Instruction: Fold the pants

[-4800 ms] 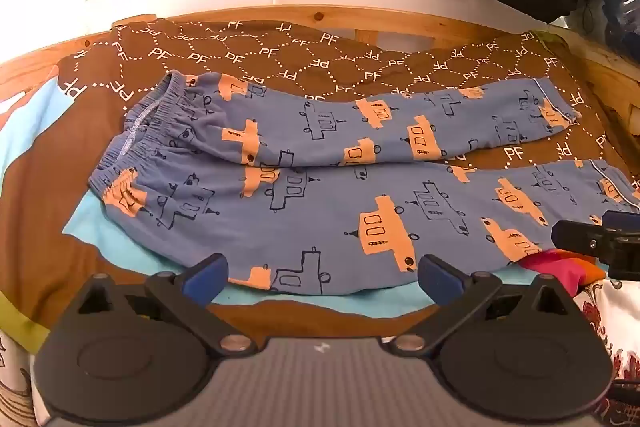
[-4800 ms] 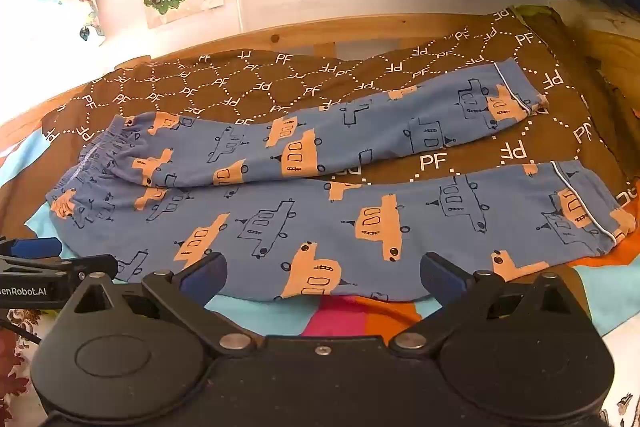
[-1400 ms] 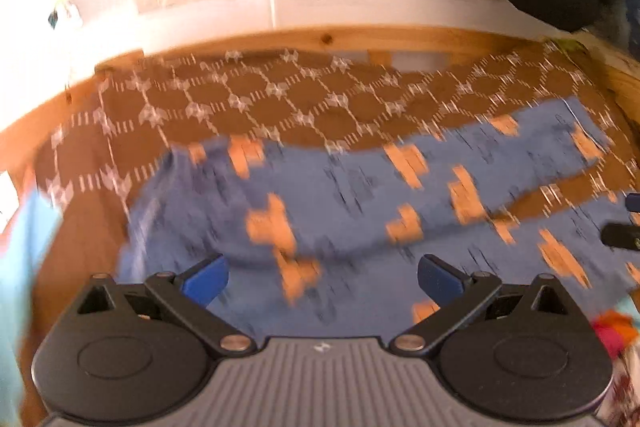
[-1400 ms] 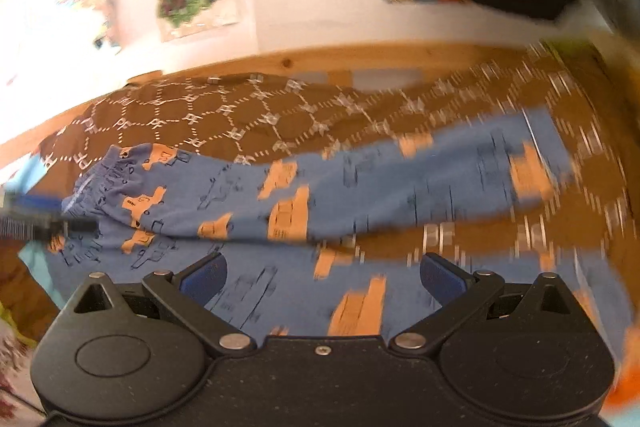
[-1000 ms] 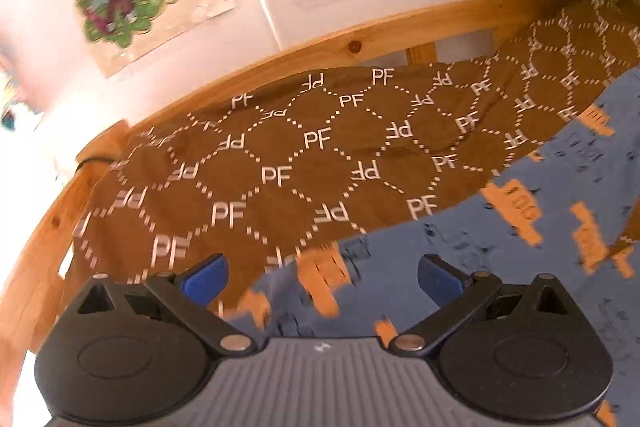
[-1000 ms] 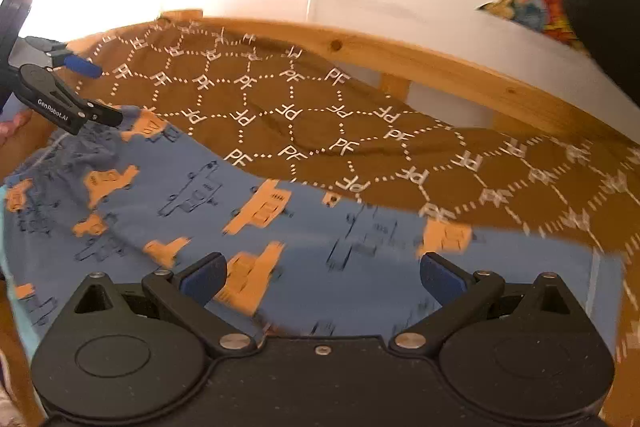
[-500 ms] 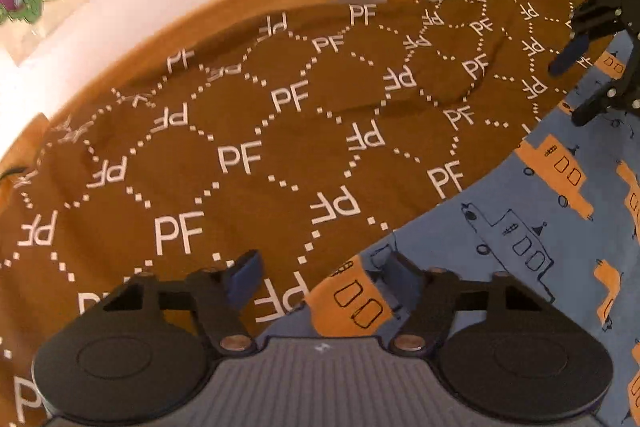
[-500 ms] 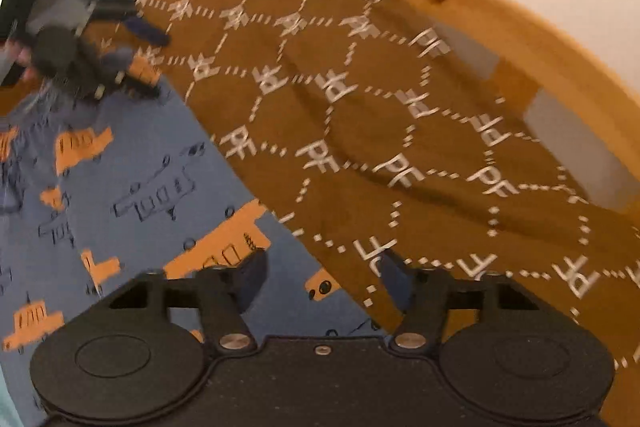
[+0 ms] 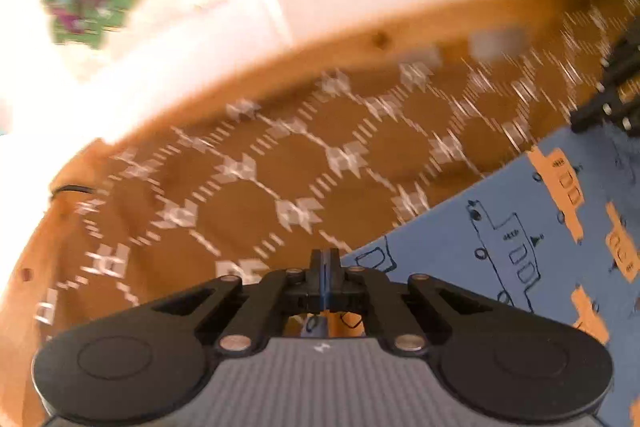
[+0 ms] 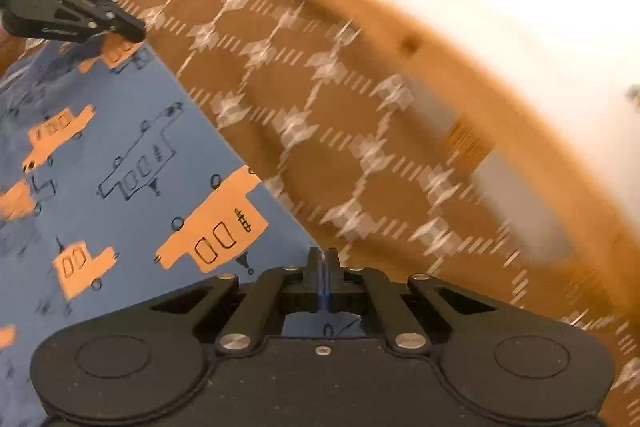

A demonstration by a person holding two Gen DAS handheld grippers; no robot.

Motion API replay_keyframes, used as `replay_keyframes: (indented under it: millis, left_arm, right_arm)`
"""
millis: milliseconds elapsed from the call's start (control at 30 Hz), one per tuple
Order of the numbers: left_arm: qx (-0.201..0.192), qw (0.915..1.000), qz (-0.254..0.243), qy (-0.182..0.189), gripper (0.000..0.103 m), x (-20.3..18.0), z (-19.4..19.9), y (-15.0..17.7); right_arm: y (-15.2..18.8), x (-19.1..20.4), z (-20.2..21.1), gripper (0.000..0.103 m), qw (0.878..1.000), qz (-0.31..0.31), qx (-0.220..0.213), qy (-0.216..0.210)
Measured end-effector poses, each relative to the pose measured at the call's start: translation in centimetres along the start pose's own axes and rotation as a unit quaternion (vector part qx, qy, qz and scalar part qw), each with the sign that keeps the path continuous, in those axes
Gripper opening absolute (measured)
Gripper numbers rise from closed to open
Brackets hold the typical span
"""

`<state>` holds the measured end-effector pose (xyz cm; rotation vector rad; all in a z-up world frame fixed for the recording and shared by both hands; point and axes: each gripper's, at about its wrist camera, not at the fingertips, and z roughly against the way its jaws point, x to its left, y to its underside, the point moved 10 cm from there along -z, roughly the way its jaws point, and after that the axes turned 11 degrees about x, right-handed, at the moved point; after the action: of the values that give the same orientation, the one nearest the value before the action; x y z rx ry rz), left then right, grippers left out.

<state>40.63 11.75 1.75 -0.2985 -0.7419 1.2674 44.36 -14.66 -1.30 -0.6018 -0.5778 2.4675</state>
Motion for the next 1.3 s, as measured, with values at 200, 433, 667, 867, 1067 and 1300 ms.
replay_keyframes:
  millis: [200, 433, 667, 867, 1067, 1300]
  left_arm:
    - [0.018, 0.9985, 0.034, -0.038, 0.0, 1.7, -2.5, -1.2]
    - [0.02, 0.9988, 0.045, -0.006, 0.07, 3.1, -3.3, -0.2]
    - [-0.022, 0.9957, 0.069, 0.056, 0.087, 5.5, -0.3, 0.1]
    - [0.033, 0.9958, 0.033, 0.078, 0.053, 3.7, -1.8, 1.8]
    - [0.055, 0.996, 0.025, 0.067, 0.003, 2.9, -2.5, 2.2]
    - [0.006, 0.9982, 0.01, 0.059, 0.002, 3.4, 1.1, 2.6]
  right_arm:
    - [-3.4, -1.0, -3.7, 0.0, 0.999, -0.013, 0.011, 0.04]
    - [-1.9, -1.9, -7.0, 0.05, 0.997, -0.056, 0.042, 0.041]
    - [-4.2, -1.5, -4.2, 0.077, 0.998, -0.054, -0.017, -0.021]
    - [-4.5, -0.2, -7.6, 0.06, 0.996, -0.051, 0.032, -0.067]
    - [-3.8, -0.6, -8.9, 0.006, 0.988, -0.102, 0.066, -0.09]
    - [-2.5, 1.4, -3.0, 0.001, 0.995, -0.084, -0.015, -0.042]
